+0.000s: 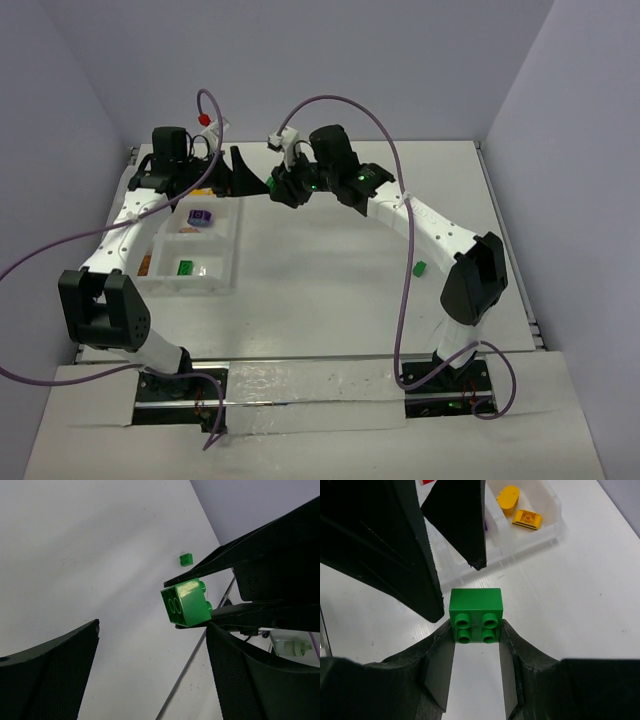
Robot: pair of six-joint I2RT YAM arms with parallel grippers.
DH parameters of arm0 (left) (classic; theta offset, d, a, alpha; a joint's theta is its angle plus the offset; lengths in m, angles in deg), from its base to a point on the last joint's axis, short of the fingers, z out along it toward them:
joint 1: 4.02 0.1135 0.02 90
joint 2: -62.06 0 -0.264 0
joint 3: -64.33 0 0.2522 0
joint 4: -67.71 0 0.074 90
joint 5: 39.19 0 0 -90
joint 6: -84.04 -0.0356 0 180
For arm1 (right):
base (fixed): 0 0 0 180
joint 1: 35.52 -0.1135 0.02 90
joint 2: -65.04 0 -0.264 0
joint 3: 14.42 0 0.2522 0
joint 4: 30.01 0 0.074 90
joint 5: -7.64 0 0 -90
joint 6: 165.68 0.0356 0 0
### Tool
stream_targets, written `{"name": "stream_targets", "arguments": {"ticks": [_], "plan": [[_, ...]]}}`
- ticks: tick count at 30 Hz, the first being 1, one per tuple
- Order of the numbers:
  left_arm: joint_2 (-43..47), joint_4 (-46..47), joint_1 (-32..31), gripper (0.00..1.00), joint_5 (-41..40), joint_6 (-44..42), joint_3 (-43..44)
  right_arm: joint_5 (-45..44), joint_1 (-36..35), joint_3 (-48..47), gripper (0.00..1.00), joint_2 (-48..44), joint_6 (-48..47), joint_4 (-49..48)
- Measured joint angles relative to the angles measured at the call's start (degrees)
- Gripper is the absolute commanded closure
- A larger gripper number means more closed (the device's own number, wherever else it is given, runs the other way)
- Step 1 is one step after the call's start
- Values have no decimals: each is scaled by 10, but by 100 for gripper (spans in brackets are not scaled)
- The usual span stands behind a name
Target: Sort the legos into containers by color
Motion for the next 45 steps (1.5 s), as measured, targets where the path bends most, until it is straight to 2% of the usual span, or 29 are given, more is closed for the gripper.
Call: {"name": "stream_targets", "arguments": {"ticks": [15,17,21,28,30,31,34,36,39,40,45], "plan": [[5,14,-11,22,7,11,-4,-40,-26,-15,100,5,-36,30],[-3,15,-14,30,5,10,-1,-42,-27,-18,100,6,-38,33],[-13,11,-24,38,5,10,7,-48,-29,-18,100,9,-42,38],[-22,11,-33,69,22,14,10,-62,-34,-18,100,15,-52,42],[-24,9,-35,91,22,15,12,-67,-35,-19,98,17,-54,41],[-27,8,-35,98,23,16,14,-70,-35,-19,96,18,-54,41],[-32,-3,-35,100,25,9,18,-75,-36,-20,76,20,-56,43],[-33,-16,-34,100,25,0,20,-78,-38,-20,30,21,-56,46],[-32,-44,-27,100,23,-29,20,-85,-41,-22,5,20,-57,48],[-30,-53,-20,100,22,-37,17,-88,-41,-22,1,19,-56,47],[12,-102,69,100,-9,-98,-24,-90,-21,19,0,-10,-54,46]]}}
